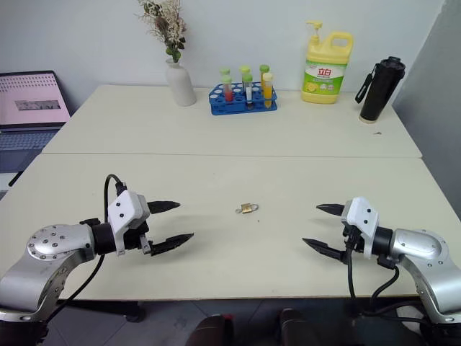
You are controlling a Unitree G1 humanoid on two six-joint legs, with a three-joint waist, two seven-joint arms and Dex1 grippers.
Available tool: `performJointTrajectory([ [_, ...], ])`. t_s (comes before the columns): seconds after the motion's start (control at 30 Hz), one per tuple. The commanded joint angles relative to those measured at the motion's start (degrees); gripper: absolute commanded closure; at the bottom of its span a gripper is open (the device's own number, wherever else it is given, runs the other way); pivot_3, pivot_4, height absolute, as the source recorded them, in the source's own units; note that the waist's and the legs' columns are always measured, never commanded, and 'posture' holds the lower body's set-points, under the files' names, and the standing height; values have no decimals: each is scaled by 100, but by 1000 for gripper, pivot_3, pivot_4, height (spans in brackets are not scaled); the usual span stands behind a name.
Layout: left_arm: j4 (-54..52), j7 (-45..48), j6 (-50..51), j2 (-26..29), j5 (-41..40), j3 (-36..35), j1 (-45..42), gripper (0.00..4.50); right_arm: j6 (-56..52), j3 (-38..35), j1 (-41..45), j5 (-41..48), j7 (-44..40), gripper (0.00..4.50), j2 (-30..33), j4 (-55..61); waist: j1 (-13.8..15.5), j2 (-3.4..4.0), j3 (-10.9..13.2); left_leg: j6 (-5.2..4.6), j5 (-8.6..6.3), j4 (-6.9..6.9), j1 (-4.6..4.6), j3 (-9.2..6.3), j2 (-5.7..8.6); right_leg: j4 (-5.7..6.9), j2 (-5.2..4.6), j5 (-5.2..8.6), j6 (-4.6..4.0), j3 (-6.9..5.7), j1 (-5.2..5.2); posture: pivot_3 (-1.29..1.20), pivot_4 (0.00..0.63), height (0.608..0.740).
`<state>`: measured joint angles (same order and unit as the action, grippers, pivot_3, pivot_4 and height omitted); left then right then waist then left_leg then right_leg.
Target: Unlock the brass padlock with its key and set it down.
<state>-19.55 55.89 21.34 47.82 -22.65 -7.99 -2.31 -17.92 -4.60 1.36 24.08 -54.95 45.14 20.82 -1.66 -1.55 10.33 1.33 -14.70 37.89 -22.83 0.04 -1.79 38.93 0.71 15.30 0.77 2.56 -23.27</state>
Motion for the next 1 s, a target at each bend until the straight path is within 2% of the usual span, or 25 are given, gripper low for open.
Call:
performJointTrajectory([
  [0.03,22,135,-333,83,12,-201,46,92,34,-2,141,-10,-51,0,39,92,0,0,0,0,0,0,0,0,0,0,0,0,0,0,0,0,150,740],
  [0.2,166,193,-442,117,83,-191,131,92,-268,145,362,27,-164,0,175,50,0,0,0,0,0,0,1,0,0,0,0,0,0,-1,0,0,150,740],
  [0.43,214,262,-555,120,68,-256,99,92,-295,397,1154,-133,-225,0,117,-222,-4,0,0,0,0,1,1,0,-1,2,0,0,0,-1,-1,0,150,740],
  [0.5,151,283,-422,89,-103,-321,117,92,-441,680,1446,-173,-377,0,127,-219,-3,1,1,0,0,0,0,0,-1,1,1,0,-1,-1,-1,0,150,740],
  [0.6,171,337,-574,153,34,-292,248,92,-557,1300,2215,-317,-527,0,-207,-458,-29,4,2,0,0,0,1,5,-2,2,1,0,-1,-1,-4,0,150,740],
  [0.77,197,344,-660,147,157,-157,192,92,-536,2255,3762,-915,-749,0,-1165,-1986,-54,4,4,0,0,1,4,4,-10,8,11,-1,-3,-3,-7,0,150,740],
  [1.0,45,211,-662,23,149,-133,141,92,-221,2786,4943,-1530,-1099,0,-2004,-3883,15,5,5,0,0,0,-13,5,2,5,-4,-17,-33,-11,-17,0,150,740],
])
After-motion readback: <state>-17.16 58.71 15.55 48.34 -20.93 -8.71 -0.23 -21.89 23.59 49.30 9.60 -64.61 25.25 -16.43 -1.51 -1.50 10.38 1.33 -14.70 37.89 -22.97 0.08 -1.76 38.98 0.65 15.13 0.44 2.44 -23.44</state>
